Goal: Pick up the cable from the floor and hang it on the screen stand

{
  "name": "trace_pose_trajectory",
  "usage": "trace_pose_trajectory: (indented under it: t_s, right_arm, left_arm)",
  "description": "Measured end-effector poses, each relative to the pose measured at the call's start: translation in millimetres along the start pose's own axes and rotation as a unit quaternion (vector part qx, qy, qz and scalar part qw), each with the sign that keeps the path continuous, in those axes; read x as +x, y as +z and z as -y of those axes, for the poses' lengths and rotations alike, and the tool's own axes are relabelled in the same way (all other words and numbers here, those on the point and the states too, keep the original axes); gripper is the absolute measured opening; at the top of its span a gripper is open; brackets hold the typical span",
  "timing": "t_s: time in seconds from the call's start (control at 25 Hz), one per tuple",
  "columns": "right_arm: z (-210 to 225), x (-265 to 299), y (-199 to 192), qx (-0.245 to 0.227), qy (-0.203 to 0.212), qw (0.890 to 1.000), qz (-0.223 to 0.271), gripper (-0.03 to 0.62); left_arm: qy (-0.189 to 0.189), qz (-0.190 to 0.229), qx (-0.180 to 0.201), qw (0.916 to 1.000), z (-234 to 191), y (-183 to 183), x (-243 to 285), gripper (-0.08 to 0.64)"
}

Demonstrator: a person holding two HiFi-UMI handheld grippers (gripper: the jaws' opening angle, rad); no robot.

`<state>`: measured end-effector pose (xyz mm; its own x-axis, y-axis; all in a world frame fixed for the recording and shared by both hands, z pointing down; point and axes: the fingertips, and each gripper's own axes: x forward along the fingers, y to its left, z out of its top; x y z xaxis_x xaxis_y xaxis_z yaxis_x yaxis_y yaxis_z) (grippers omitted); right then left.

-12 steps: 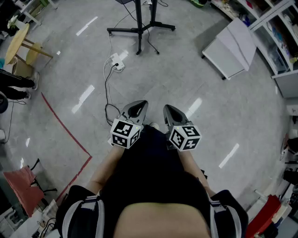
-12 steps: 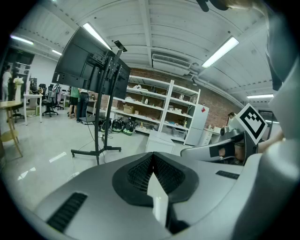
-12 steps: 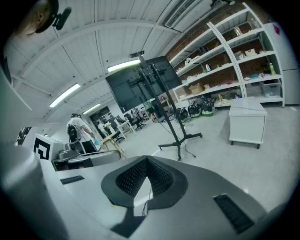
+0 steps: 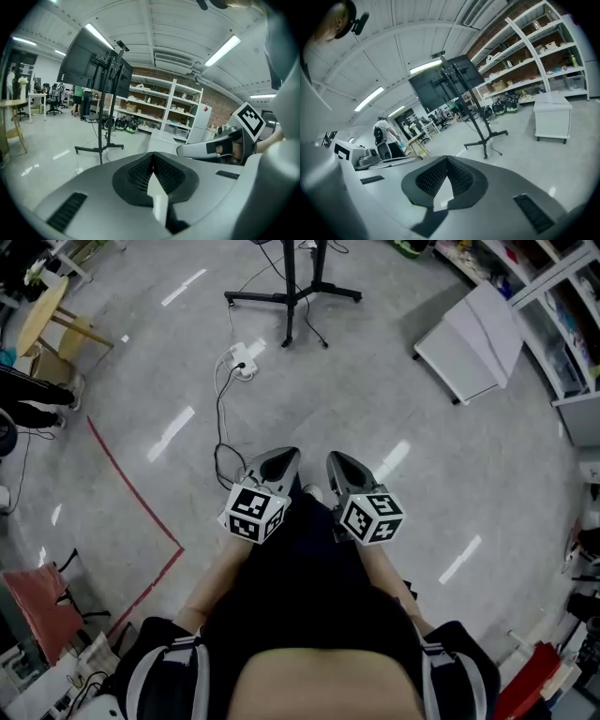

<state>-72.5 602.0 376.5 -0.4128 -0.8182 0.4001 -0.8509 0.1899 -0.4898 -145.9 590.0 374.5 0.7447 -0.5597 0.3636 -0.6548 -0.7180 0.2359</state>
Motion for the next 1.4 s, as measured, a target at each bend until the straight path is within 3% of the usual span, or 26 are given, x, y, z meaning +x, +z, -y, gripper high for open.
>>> trace_pose_trajectory:
  t_s: [0.36,0.56,1.08,1.4]
  right_arm:
    - [4.5,28.4,13.6,-0.004,-0.009,1.0,0.013,0.025]
    - [17.5,59.7,32.8,-0.013,-0.011,1.0,0.011,0.025]
    - [53.4,183.7,119.7,0.008,-0.031,0.999,-0.005,0.025]
    - [49.2,256.4,166.9,0.026,-0.035,0.999,0.007,0.025]
  left_arm:
    - [0.026,-0.003,-0.025,0.9994,-34.8,-0.2,7.0,0.008]
    - [0.022,-0.004,-0.008,0.9997,-62.9,16.1,38.6,0.008]
    - [-0.03,-0.035,0.01,0.9989,-153.0,83.7,135.7,0.008]
    - [-0.042,-0.038,0.021,0.9982,-222.5,128.0,171.7,0.008]
